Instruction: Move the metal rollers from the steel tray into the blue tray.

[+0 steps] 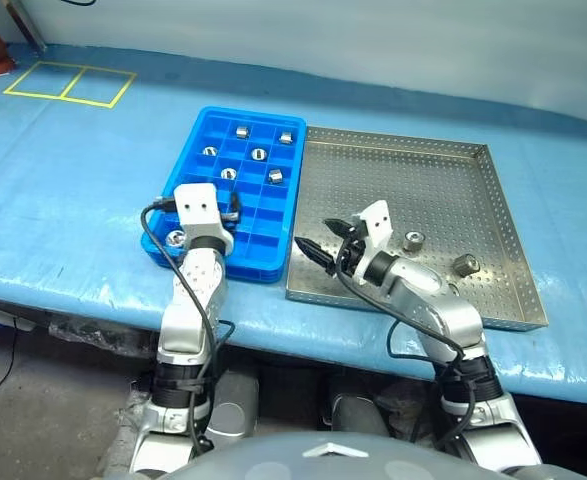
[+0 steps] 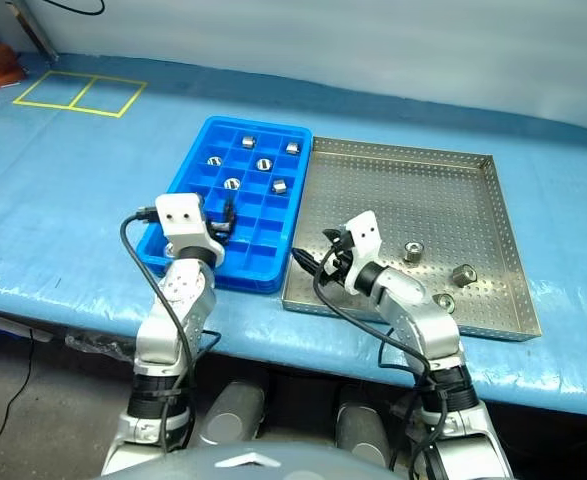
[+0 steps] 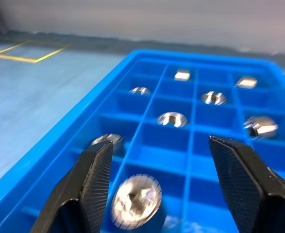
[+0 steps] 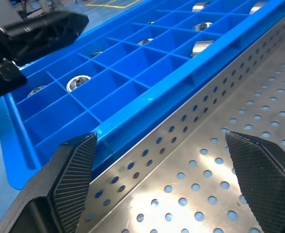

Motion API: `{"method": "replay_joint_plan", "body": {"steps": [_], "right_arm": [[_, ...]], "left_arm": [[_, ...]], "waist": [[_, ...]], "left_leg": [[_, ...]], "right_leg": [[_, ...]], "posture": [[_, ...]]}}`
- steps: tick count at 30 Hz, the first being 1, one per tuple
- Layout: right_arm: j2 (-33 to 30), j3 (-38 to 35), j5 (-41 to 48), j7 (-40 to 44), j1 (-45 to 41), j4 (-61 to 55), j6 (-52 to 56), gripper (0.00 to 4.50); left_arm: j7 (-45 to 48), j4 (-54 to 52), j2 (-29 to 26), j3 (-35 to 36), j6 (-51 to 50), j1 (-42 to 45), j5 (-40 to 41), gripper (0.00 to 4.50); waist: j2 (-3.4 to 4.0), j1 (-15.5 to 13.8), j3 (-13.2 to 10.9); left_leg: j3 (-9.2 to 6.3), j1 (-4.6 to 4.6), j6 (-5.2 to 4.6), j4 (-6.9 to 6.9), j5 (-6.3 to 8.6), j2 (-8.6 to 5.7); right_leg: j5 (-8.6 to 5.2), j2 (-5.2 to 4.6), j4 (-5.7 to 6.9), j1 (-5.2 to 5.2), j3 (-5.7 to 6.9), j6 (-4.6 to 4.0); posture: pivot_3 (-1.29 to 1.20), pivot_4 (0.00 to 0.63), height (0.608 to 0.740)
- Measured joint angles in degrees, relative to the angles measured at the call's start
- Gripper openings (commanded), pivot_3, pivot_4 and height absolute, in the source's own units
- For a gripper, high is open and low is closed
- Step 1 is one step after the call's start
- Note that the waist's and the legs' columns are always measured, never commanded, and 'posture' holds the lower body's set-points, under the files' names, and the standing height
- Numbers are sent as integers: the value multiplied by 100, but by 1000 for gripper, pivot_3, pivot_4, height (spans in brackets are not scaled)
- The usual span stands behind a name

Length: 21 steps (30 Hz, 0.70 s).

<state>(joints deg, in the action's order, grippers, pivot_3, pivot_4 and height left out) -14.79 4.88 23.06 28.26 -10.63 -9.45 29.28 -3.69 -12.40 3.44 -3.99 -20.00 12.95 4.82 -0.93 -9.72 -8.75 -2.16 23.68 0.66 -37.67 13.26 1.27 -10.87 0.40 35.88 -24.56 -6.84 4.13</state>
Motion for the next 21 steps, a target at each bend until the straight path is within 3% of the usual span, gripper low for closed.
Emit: {"method": "replay_joint_plan", "body": {"steps": [7,15,21], "right_arm": [[275,-819,90,-879,670,-914,-35,4500],[340,-1250,-159,-1989,672,-1289,514,4500],[370,-1076,-368,-2218,-23,-619,916,4500]], "left_arm": [[1398,613,54,-663,225,613,419,3467],[1788,1273,173,-782,451,925,423,3467],[2095,1241,-105,-775,838,699,429,3467]], "waist": [[1,574,0],[8,1353,2],[11,1476,3]], "left_leg": [[11,3,-6,-5,4,-2],[11,-12,-7,-5,3,5],[13,-17,-8,-5,2,5]], "right_leg": [[2,-2,-5,0,-10,6],[3,5,15,3,-15,5],[7,8,20,4,-21,4]], "posture": [[-28,150,740],[-70,150,740],[0,150,740]]}}
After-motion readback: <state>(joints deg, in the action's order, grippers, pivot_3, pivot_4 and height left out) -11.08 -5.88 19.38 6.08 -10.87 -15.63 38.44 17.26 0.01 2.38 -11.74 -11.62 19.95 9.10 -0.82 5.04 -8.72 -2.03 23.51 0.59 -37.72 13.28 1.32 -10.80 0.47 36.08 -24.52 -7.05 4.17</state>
